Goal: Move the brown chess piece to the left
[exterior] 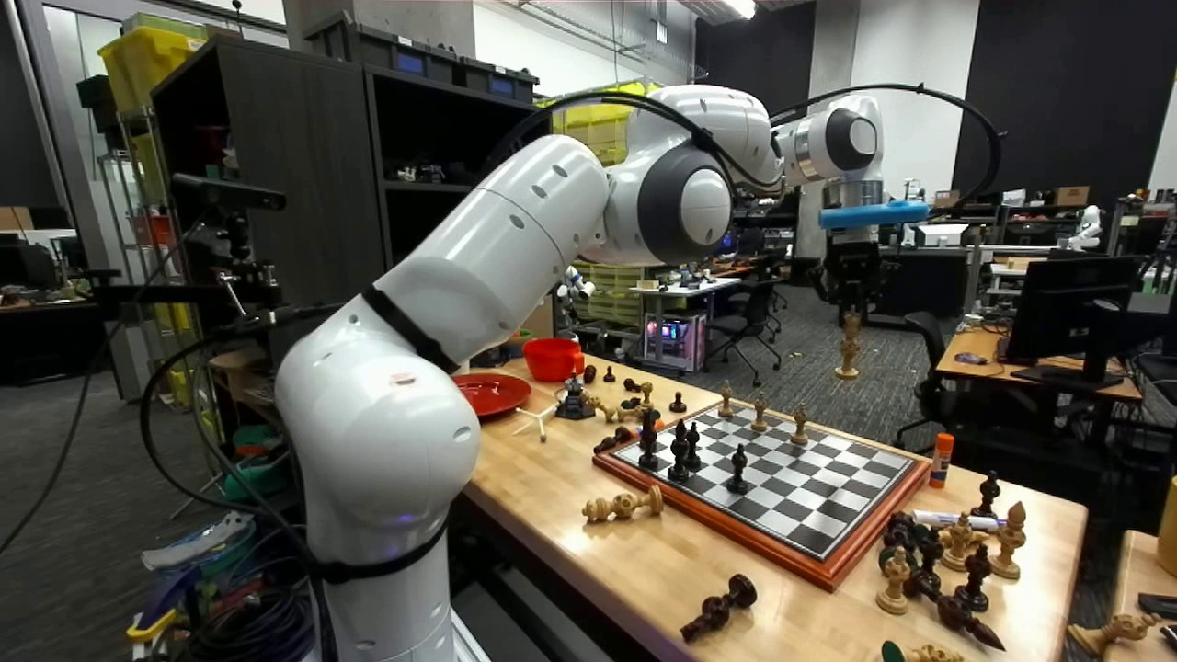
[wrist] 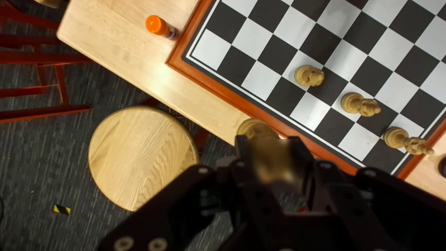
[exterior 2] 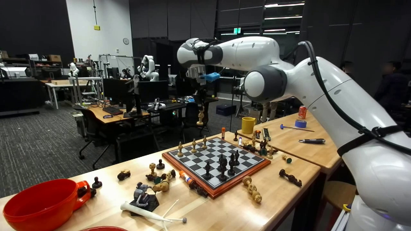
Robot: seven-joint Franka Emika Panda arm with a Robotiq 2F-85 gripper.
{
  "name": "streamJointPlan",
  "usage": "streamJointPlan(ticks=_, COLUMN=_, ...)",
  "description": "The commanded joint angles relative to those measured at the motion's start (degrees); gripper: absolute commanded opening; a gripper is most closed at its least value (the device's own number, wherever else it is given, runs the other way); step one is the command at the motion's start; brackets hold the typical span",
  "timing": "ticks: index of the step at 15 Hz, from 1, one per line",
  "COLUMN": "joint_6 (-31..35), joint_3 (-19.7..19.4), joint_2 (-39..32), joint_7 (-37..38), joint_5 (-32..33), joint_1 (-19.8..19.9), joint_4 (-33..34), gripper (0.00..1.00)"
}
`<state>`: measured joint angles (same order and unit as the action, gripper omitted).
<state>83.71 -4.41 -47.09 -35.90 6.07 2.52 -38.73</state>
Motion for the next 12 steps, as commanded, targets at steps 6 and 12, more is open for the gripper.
streamJointPlan(ticks=6, joint_6=-0.47, joint_3=-0.34, joint_2=-2.56, joint_7=-0.81, joint_5=0.68, joint_1=-0.53, joint_4=-0.27, gripper=0.08)
streamJointPlan(ticks=12, joint_6=0.04, joint_3=-0.27, joint_2=-5.02, joint_7=-0.62, joint_5=0.60, joint_1=-0.65, joint_4=-0.19, gripper=0.08)
